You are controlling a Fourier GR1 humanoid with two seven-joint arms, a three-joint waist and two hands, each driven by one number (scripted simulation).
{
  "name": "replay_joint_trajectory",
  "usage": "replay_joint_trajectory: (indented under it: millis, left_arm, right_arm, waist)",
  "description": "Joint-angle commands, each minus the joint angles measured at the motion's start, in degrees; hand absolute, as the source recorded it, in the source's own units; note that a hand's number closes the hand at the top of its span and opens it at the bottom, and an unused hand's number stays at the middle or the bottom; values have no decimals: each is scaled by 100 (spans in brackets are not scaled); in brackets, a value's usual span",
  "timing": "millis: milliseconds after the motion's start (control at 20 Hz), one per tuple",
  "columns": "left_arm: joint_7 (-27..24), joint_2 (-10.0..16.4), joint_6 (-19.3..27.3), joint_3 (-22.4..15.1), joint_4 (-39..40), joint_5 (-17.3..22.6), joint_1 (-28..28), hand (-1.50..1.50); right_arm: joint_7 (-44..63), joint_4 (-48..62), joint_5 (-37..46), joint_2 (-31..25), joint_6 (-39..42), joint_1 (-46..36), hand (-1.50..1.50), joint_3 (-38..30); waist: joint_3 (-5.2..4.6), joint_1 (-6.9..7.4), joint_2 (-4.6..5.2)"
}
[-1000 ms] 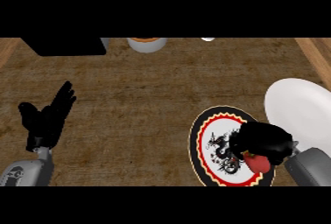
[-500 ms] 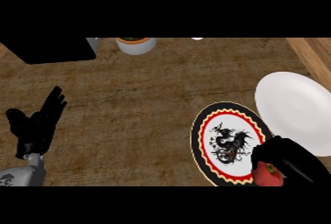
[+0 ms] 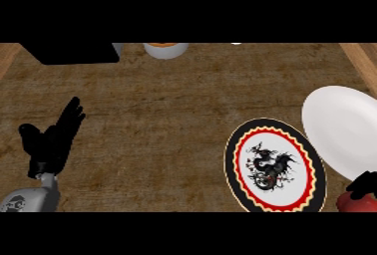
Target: Pick the bell pepper from the plate and place it in the plate
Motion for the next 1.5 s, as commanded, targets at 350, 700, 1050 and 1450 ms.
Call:
replay_joint_trajectory:
  millis: [350, 700, 1050, 1450]
  left_arm:
    - [289, -121, -54, -35, 29, -124, -459, 0]
    - [-21, -138, -295, 61, 451, -138, -499, 0]
    - [269, -165, -214, 14, 54, -147, -513, 0]
    - [-30, -304, -187, 52, 296, -267, -503, 0]
  right_arm:
    - [521, 1735, -1037, -571, 693, -1216, 150, -1640]
    - [-418, 3986, -275, -1009, 435, -2344, 150, -1460]
    - [-405, 5726, -66, -1149, 1108, -2889, 150, -1006]
    - [-2580, 7520, 52, -1434, 803, -3917, -150, -1133]
  waist:
    - [13, 289, 55]
    - [14, 320, 68]
    - [19, 410, 75]
    - [20, 349, 77]
